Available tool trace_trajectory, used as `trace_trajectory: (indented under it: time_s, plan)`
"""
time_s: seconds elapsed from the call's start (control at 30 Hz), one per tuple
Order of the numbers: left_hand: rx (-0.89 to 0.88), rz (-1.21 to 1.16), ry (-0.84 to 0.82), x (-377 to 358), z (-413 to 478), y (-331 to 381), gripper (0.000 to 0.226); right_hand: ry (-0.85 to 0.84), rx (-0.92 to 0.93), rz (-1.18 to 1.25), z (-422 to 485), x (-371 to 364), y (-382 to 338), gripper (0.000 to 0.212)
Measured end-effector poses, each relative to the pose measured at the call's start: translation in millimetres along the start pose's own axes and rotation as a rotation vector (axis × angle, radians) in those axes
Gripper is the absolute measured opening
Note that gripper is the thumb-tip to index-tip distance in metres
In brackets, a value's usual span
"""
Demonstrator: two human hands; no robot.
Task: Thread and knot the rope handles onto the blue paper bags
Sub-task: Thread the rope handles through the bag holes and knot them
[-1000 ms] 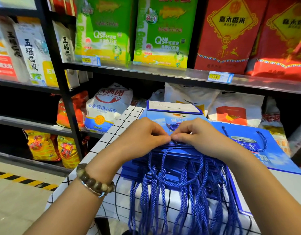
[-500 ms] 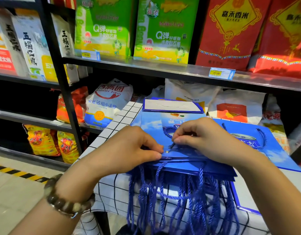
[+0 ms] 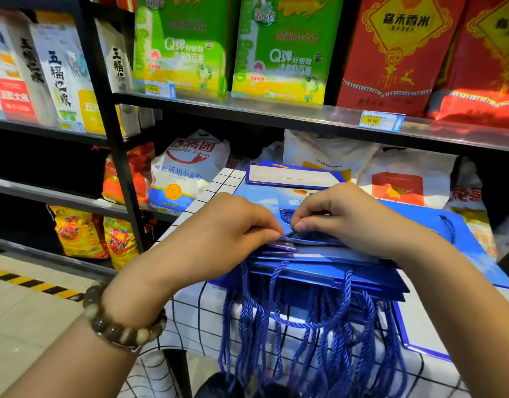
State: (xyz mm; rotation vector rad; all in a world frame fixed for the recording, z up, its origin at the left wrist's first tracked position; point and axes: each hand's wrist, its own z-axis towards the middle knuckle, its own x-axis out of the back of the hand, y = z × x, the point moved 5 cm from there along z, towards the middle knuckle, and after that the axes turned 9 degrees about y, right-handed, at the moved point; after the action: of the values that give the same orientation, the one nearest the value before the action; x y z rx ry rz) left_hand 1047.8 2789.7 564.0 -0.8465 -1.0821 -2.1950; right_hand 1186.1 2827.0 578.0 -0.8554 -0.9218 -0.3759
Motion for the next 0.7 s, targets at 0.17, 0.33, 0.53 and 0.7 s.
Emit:
trace_trajectory:
  time_s: [0.17, 0.33, 0.53, 0.7]
  plan:
    - [-0.067, 0.051, 0.035, -0.8, -2.2, 2.3, 0.032, -0.034, 0.019, -0.041, 0.8, -3.1, -3.1, 0.007]
    - [-0.039, 0.099, 0.165, 1.8, -1.1, -1.3, 0.029, -0.125, 0.0, -0.086, 4.1, -9.5, -2.6, 0.02]
    - [0.046, 0.092, 0.273, 1.3, -0.4, -4.2, 0.022, -0.262, -0.014, -0.091, -7.4, -15.9, -2.5, 0.027]
    - [0.079, 0.308, 0.433, 12.1, -10.0, 17.9, 0.025, -0.209, 0.054, -0.19, -4.9, -15.7, -3.4, 0.026]
